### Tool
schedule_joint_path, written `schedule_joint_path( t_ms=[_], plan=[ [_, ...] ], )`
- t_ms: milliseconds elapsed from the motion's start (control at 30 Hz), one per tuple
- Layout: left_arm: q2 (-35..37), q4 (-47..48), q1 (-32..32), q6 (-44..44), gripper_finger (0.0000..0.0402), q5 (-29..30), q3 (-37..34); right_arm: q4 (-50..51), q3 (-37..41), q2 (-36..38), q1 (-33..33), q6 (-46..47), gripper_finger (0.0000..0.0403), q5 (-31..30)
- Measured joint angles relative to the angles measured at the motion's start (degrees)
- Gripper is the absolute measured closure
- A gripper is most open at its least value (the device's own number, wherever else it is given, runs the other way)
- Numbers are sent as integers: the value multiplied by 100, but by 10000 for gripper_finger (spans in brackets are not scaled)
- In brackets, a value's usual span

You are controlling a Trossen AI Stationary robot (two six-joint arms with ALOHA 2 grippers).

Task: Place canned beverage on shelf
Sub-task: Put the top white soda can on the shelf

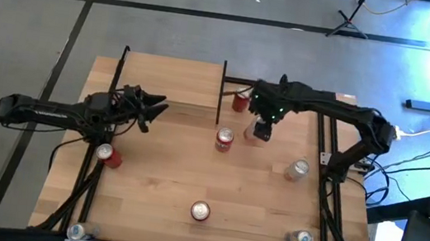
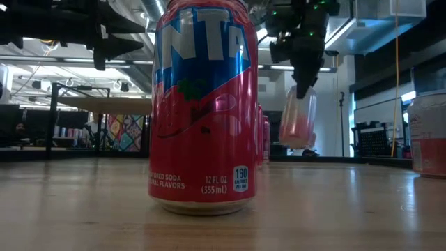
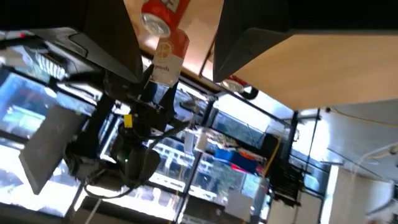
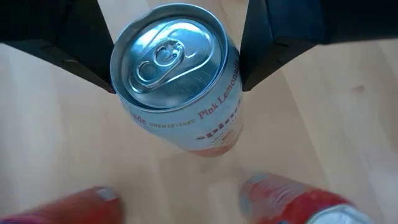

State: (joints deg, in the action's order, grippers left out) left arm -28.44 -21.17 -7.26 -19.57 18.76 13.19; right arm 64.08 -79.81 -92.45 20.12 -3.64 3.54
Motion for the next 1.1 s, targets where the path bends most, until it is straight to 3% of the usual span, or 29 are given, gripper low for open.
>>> schedule_joint_path(
  t_ms=[200, 500, 833, 1100],
  plan=[
    [-82, 13, 0, 9, 213, -177, 0, 38, 0, -376, -302, -122, 137, -235],
    [-82, 17, 0, 20, 213, -176, 0, -85, 0, -653, -494, -123, 105, -301],
    [-82, 17, 0, 59, 213, -174, 0, -163, -9, -655, -553, -112, 47, -351],
    [-82, 16, 0, 28, 214, -172, 0, -67, -9, -104, -497, -90, 45, -238]
  ],
)
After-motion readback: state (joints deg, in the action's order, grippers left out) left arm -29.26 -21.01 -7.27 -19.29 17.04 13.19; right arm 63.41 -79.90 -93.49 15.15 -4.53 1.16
